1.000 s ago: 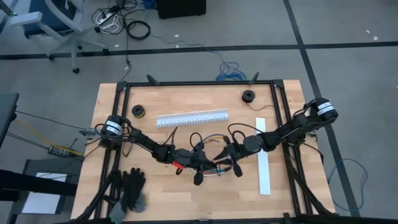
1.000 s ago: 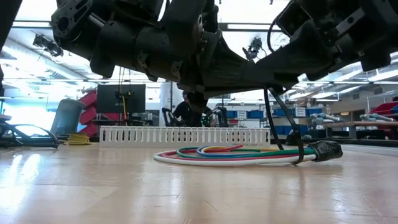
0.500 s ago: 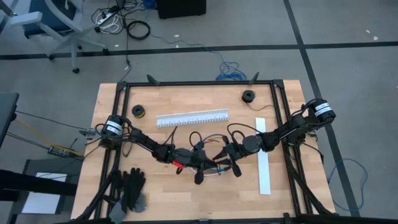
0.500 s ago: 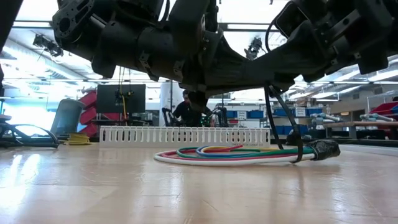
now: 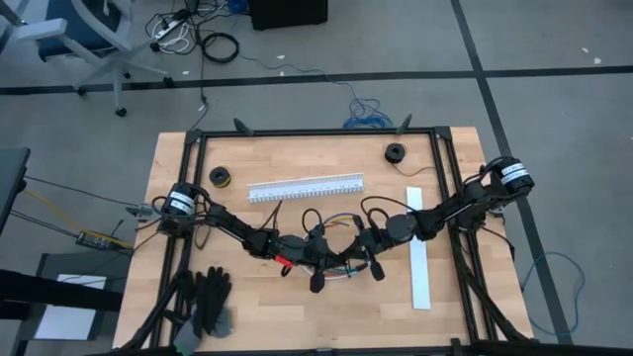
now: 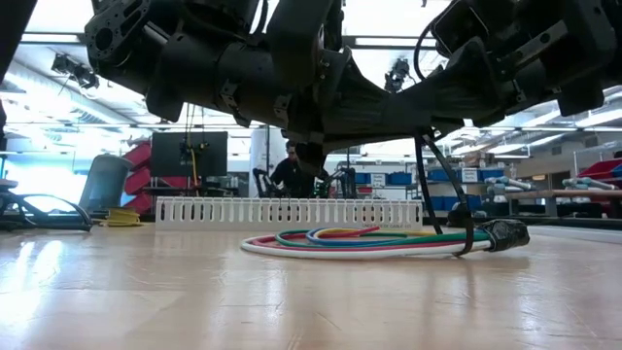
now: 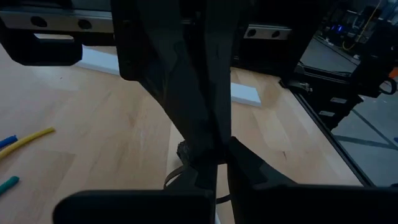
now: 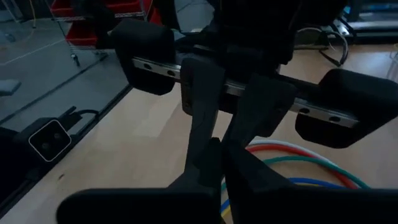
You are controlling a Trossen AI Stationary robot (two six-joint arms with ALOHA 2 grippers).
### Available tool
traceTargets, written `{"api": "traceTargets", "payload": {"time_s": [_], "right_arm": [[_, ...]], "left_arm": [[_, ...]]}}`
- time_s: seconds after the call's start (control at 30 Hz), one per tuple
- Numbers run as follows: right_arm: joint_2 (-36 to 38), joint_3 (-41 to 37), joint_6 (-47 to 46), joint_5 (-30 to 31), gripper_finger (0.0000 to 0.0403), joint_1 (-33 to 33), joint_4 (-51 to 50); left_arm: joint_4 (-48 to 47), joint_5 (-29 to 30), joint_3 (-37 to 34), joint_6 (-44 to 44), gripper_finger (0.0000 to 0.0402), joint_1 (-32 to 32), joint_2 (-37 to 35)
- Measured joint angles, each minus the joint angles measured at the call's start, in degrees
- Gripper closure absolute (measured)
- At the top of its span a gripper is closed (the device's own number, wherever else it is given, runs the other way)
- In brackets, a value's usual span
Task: Ziptie cables
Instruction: Insert zip tie on the cable wire
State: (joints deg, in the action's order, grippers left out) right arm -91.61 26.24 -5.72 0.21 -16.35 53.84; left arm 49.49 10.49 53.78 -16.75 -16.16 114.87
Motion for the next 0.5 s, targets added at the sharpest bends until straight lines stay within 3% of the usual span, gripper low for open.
{"api": "traceTargets", "payload": {"time_s": [0.5], "right_arm": [[0.0,0.0,-1.2,2.5,0.0402,-0.1,0.9]], "left_arm": [[0.4,0.4,0.1,-1.8,0.0391,0.0,0.0]]}}
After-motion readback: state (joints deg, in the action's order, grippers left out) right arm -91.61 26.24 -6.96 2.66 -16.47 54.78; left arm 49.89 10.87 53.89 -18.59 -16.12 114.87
